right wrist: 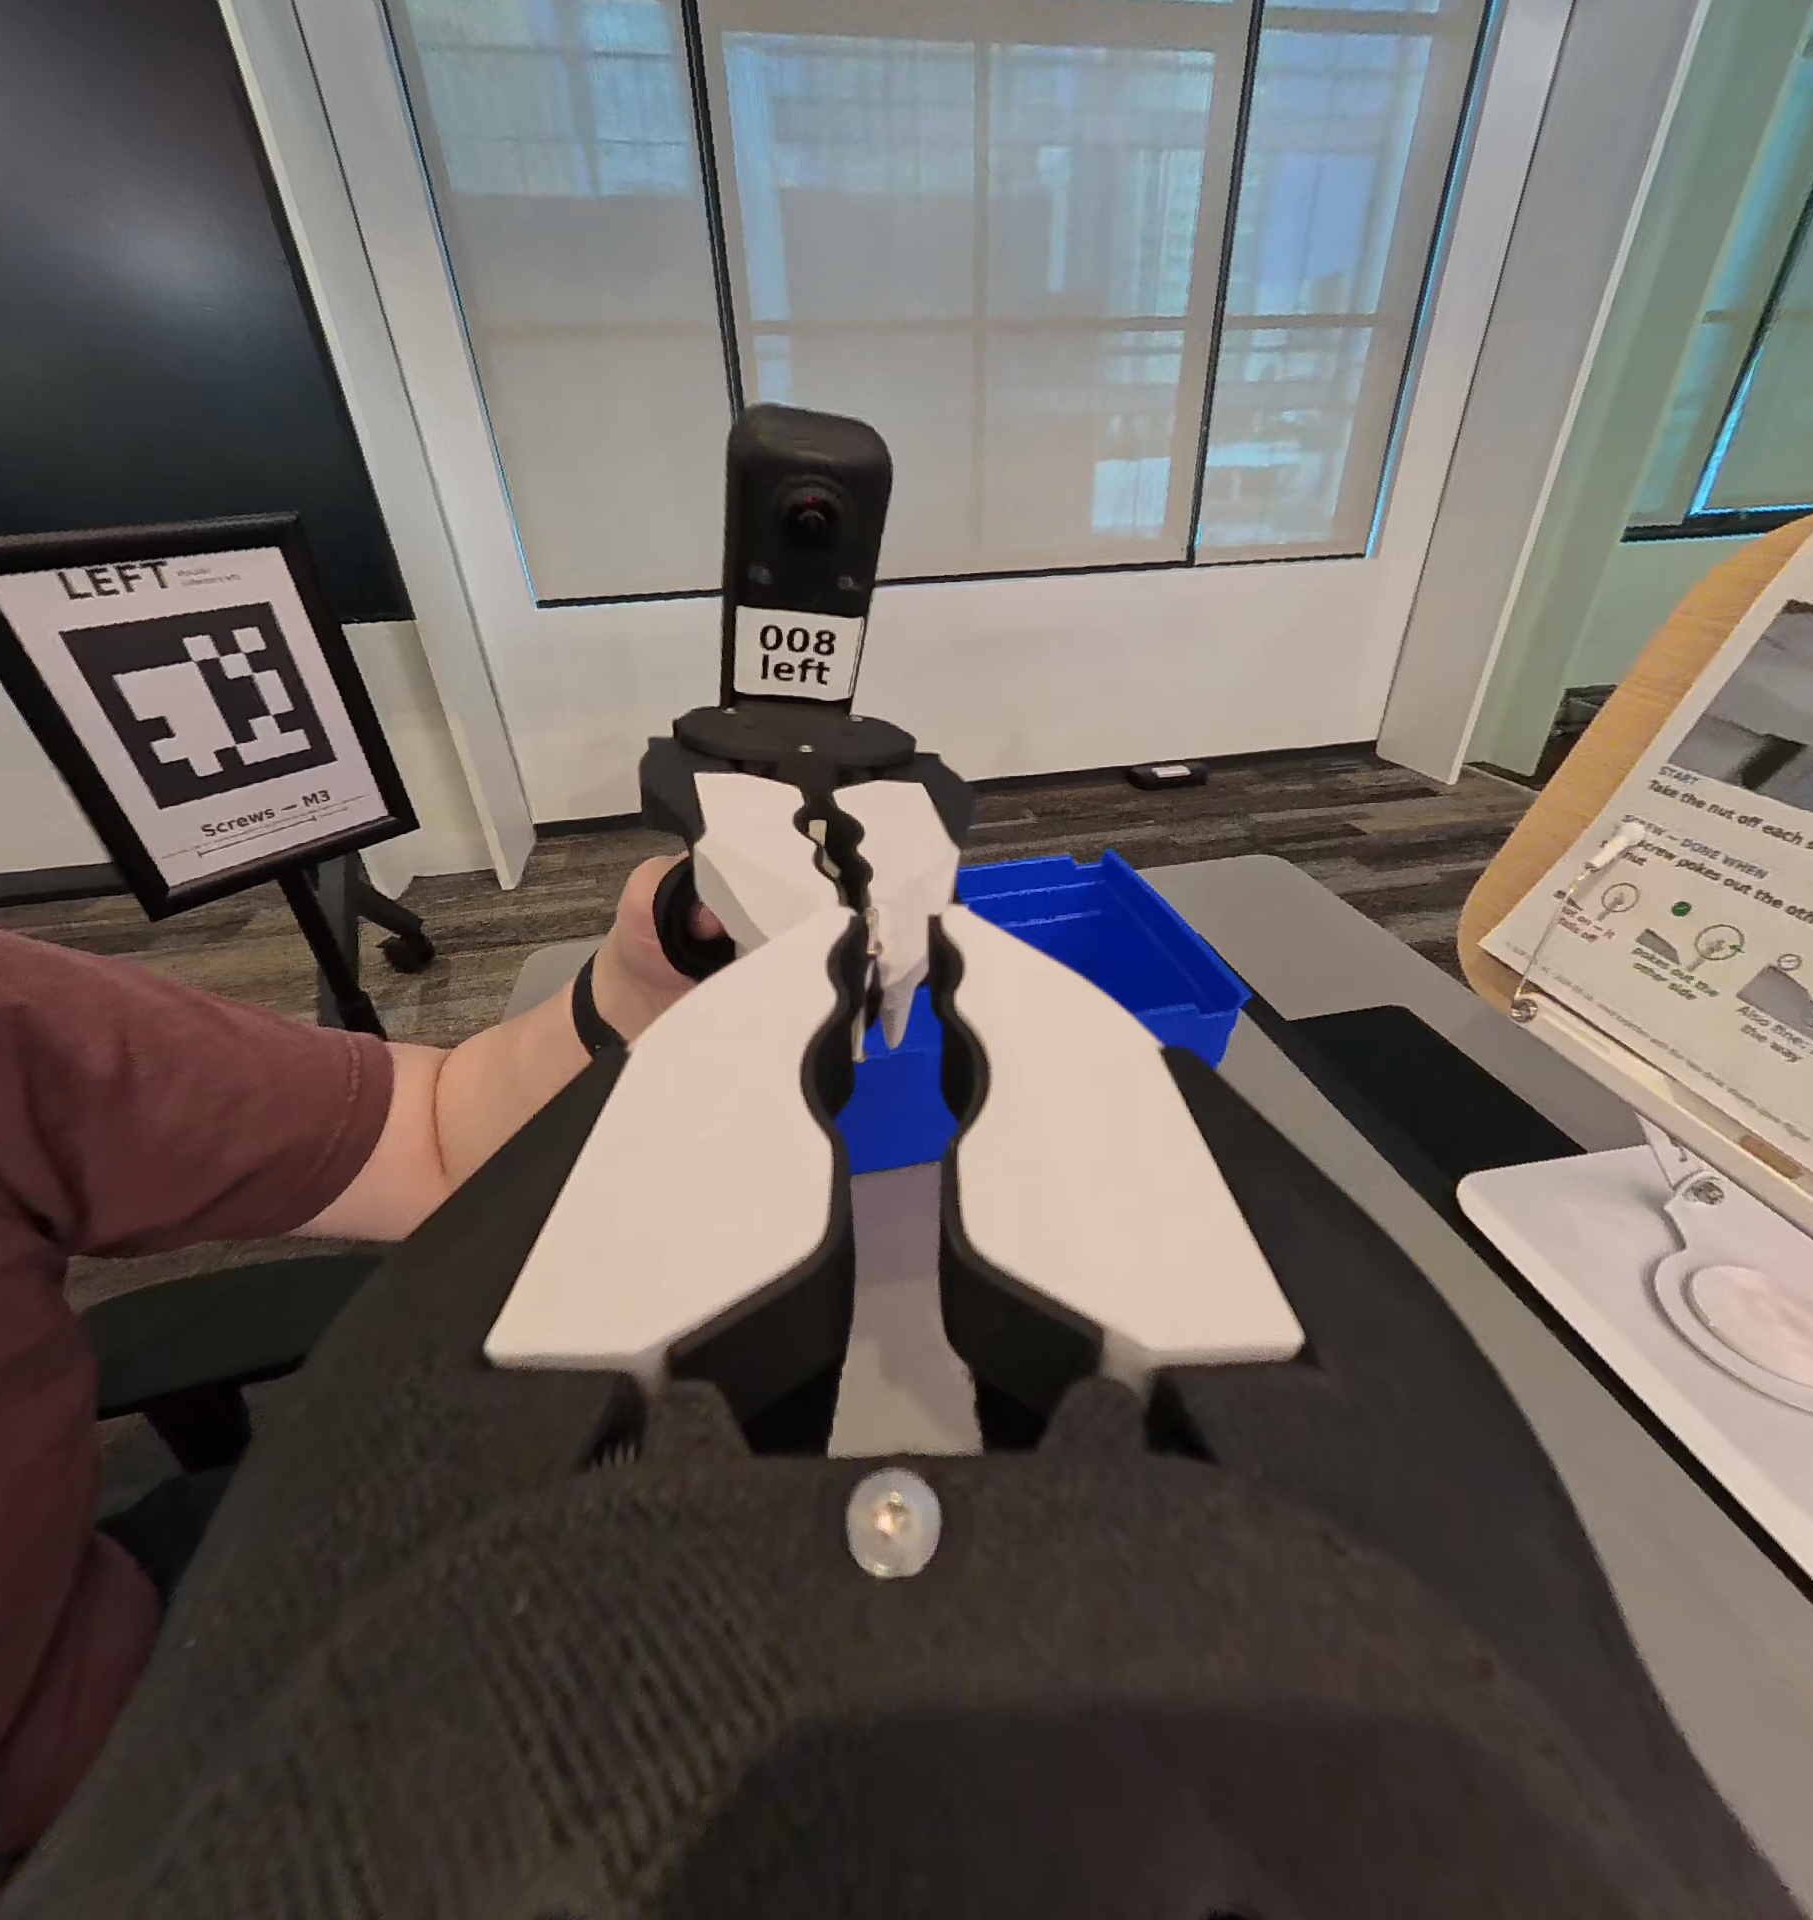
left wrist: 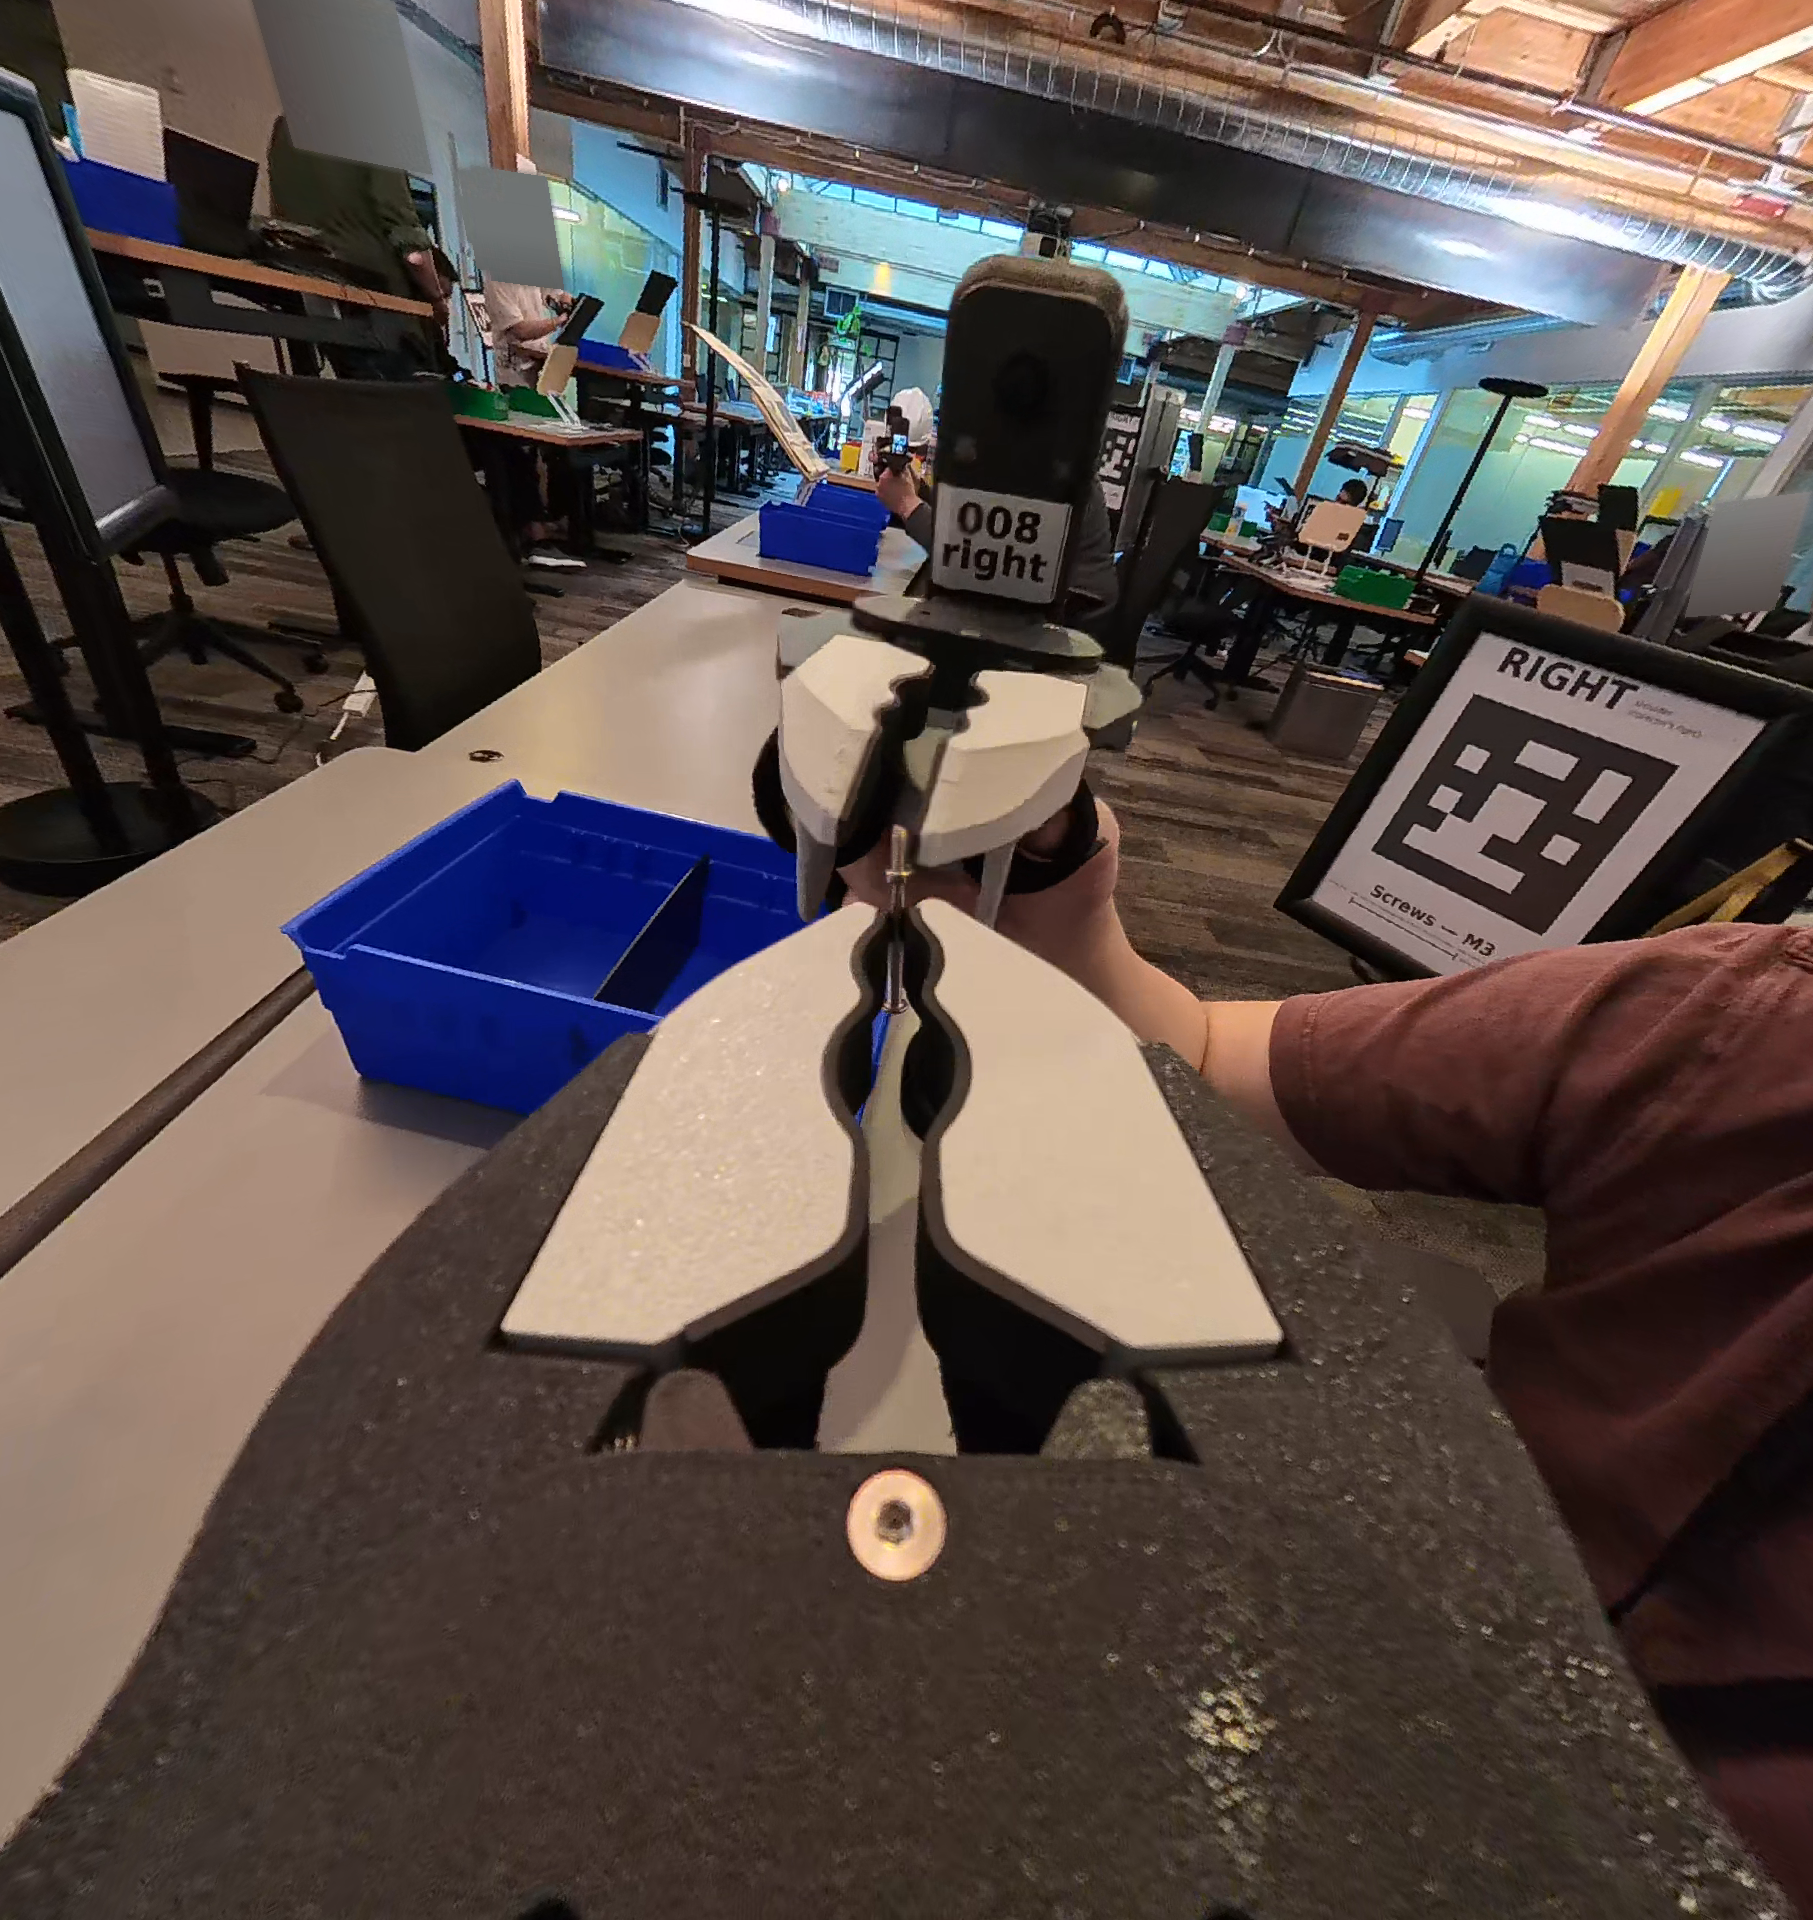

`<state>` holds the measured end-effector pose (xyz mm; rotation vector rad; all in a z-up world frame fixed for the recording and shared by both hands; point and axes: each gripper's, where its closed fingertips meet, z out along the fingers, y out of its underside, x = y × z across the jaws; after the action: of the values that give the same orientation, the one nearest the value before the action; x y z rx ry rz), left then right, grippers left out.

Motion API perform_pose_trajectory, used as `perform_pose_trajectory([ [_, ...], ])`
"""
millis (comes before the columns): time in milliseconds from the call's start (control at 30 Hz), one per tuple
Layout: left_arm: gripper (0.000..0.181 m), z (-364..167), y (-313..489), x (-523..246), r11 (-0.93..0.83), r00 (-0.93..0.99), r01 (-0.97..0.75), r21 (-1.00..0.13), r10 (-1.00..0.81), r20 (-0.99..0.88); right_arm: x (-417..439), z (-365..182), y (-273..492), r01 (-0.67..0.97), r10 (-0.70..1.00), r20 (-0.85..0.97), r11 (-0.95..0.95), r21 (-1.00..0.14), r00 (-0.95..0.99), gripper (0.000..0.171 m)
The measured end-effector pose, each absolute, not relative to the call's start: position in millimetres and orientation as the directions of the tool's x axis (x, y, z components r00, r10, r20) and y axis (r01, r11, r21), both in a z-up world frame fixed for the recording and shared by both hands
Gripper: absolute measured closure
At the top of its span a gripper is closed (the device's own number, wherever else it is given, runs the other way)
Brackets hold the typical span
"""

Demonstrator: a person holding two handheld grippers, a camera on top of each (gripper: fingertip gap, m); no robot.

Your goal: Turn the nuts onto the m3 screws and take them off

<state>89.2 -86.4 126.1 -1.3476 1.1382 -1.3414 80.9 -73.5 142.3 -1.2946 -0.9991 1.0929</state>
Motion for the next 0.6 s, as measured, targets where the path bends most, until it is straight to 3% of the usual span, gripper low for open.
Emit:
perform_pose_trajectory([
  [367,0.178,121.8,-86.8,90.7,-0.173,-0.002,-0.036,-0.984,-0.985,0.173,76.8,137.4,-78.5,-0.028,0.985,-0.041,-0.037,-0.999,0.167,0.168],
  [600,0.173,121.2,-84.6,90.1,-0.259,-0.047,-0.015,-0.966,-0.965,0.26,76.7,136.0,-78.6,-0.051,0.987,-0.121,-0.116,-0.992,0.106,0.168],
])
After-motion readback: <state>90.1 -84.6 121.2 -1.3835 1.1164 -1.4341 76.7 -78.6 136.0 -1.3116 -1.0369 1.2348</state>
